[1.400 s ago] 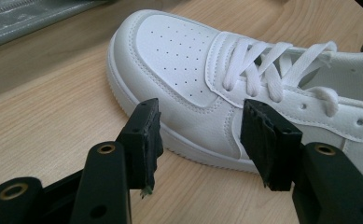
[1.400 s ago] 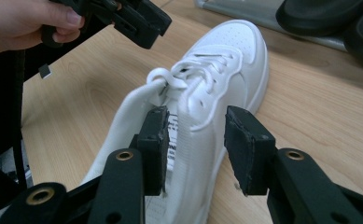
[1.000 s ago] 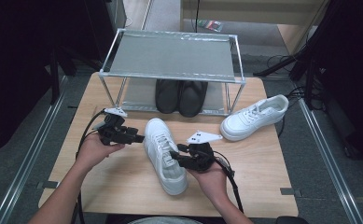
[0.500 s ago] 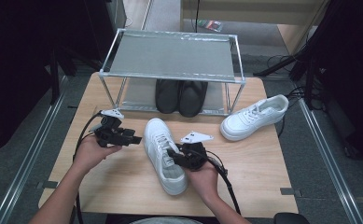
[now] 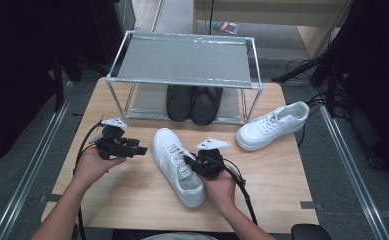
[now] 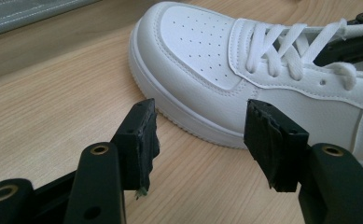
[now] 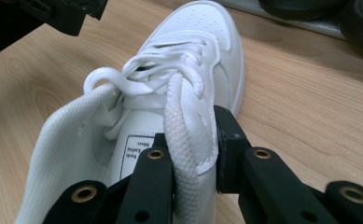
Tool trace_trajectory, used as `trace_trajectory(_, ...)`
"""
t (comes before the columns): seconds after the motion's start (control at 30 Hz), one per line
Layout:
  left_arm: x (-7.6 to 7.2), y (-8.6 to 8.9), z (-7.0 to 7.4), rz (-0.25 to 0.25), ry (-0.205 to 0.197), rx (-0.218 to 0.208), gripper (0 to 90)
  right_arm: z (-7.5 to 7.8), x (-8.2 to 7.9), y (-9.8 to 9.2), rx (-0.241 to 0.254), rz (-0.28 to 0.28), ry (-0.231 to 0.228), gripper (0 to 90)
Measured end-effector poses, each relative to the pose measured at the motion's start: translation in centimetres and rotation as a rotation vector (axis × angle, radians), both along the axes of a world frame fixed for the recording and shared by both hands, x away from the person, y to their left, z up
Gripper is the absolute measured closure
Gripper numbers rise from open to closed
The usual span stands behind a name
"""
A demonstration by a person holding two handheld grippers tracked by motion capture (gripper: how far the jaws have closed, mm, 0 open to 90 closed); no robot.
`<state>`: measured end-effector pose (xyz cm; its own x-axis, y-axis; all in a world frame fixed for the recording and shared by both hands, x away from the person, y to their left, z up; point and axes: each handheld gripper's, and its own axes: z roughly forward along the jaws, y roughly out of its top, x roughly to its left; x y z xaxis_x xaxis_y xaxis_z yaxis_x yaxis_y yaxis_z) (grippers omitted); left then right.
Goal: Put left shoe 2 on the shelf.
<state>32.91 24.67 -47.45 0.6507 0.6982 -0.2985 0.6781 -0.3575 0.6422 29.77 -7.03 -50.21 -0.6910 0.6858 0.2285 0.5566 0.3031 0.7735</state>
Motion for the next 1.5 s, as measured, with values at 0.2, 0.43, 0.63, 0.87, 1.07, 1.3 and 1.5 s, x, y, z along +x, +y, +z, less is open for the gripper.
trace_trajectory(0.2, -0.1, 0.3, -0.1, 0.011, -0.004, 0.002, 43.5, 0.1, 0.4, -0.4, 0.013, -0.001, 0.021, 82.9)
trace_trajectory(0.43, -0.2, 0.4, -0.1, 0.014, -0.005, 0.003, 43.5, 0.9, 0.8, -0.6, 0.027, 0.024, 0.035, 83.9)
trace_trajectory(0.63, -0.2, 0.6, 0.0, 0.020, -0.011, -0.003, 43.5, 1.6, 1.1, -0.9, 0.017, 0.053, 0.027, 84.2)
trace_trajectory(0.87, -0.3, 1.4, 0.1, 0.044, -0.015, -0.010, 43.5, 3.5, 2.9, -2.0, 0.034, 0.160, 0.027, 84.1)
trace_trajectory(1.07, -0.4, 2.4, 0.0, 0.071, -0.021, -0.019, 43.4, 5.5, 5.0, -2.8, 0.009, 0.309, 0.002, 84.1)
trace_trajectory(1.3, -0.3, 2.9, 0.0, 0.087, -0.025, -0.021, 42.6, 8.2, 7.0, -3.4, 0.042, 0.434, 0.032, 83.9)
trace_trajectory(1.5, -0.3, 3.0, -0.1, 0.084, -0.025, -0.022, 42.7, 11.1, 8.3, -3.9, 0.070, 0.491, 0.044, 83.8)
